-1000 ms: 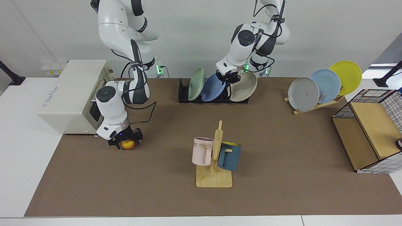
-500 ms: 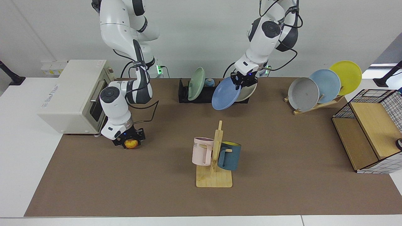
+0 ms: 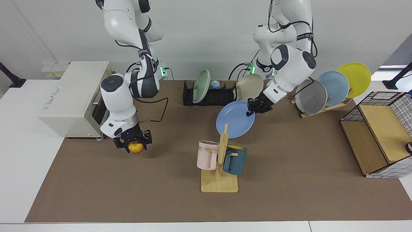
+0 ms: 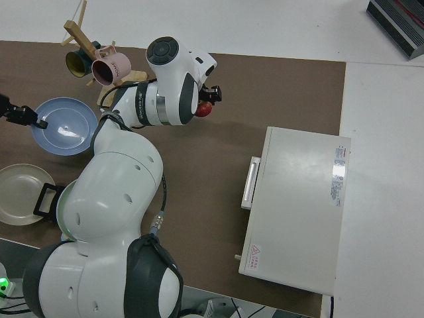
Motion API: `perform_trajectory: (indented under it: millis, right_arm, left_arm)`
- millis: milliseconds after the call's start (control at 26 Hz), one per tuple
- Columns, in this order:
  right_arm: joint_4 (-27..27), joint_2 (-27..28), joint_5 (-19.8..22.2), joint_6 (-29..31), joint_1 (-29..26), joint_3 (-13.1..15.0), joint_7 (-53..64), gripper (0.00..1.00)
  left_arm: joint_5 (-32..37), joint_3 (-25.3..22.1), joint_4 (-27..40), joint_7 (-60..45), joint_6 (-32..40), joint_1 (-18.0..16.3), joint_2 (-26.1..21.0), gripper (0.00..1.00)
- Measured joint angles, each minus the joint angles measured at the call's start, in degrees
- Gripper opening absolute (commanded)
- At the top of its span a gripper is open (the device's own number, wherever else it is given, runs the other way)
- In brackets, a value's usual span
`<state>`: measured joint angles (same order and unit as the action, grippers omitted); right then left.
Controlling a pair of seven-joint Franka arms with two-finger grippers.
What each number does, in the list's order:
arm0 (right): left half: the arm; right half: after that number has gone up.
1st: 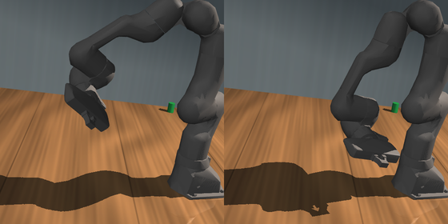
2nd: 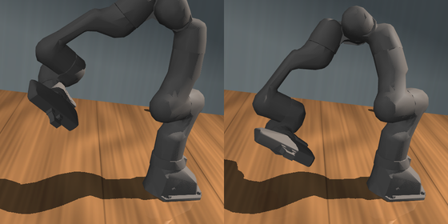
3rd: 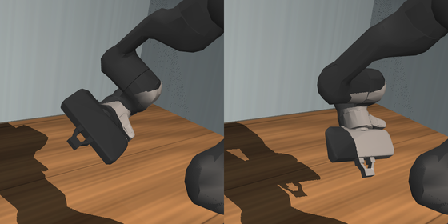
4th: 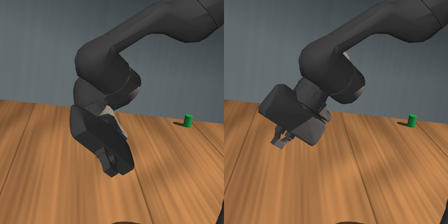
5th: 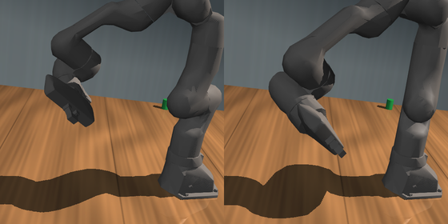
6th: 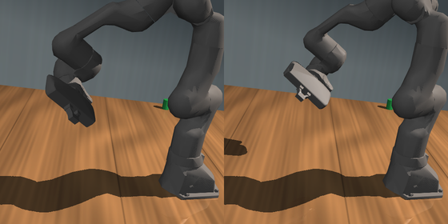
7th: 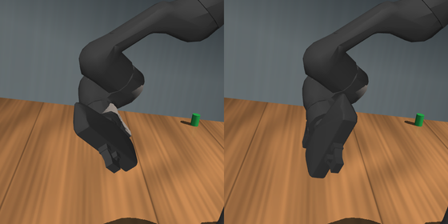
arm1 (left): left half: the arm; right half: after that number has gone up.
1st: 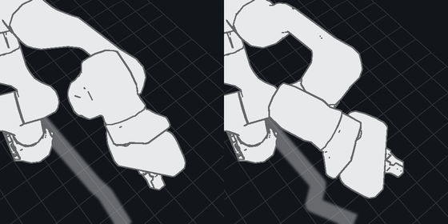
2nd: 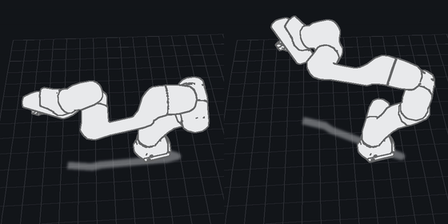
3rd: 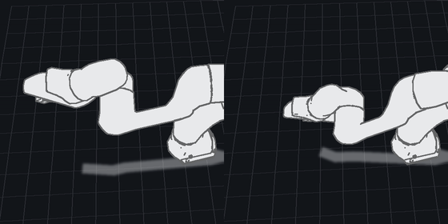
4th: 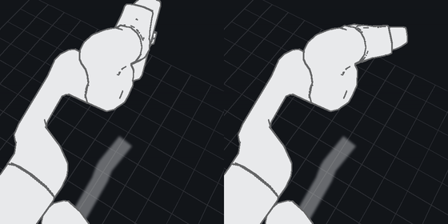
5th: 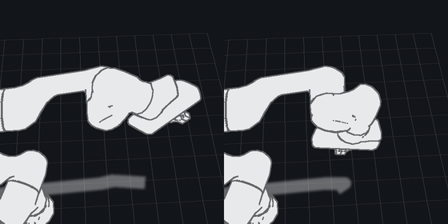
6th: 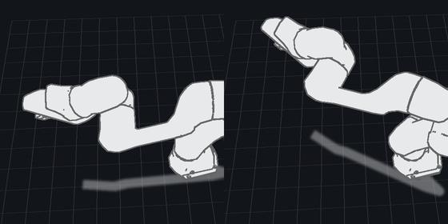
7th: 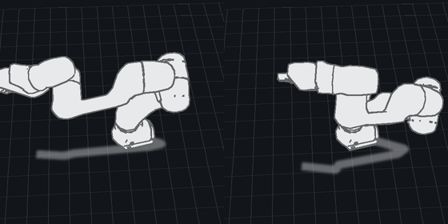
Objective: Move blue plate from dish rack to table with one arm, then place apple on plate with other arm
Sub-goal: 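Lift the blue plate from the rack with the left gripper, then set the blue plate on the table and open the left gripper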
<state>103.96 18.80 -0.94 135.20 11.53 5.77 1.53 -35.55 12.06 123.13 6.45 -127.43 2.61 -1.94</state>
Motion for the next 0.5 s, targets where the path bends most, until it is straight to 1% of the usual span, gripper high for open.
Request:
perform_trajectory:
  millis: [192, 385, 500]
  right_arm:
    - [0.0, -0.4, 0.0, 0.0, 0.5, 0.0, -2.9, 0.0]
    - [0.0, -0.5, 0.0, -1.3, 0.8, 0.0, -5.1, 0.0]
    - [0.1, -0.8, 0.0, -2.8, 1.2, 0.0, -7.6, 0.0]
  left_arm:
    - [-3.5, 0.1, -0.1, 7.0, 0.0, -1.4, -3.2, 0.0]
    - [-6.3, 0.4, -0.1, 8.7, 0.0, -1.5, -5.1, 0.0]
    - [-6.8, 1.1, -0.1, 8.8, -0.3, -1.5, -6.8, 0.0]
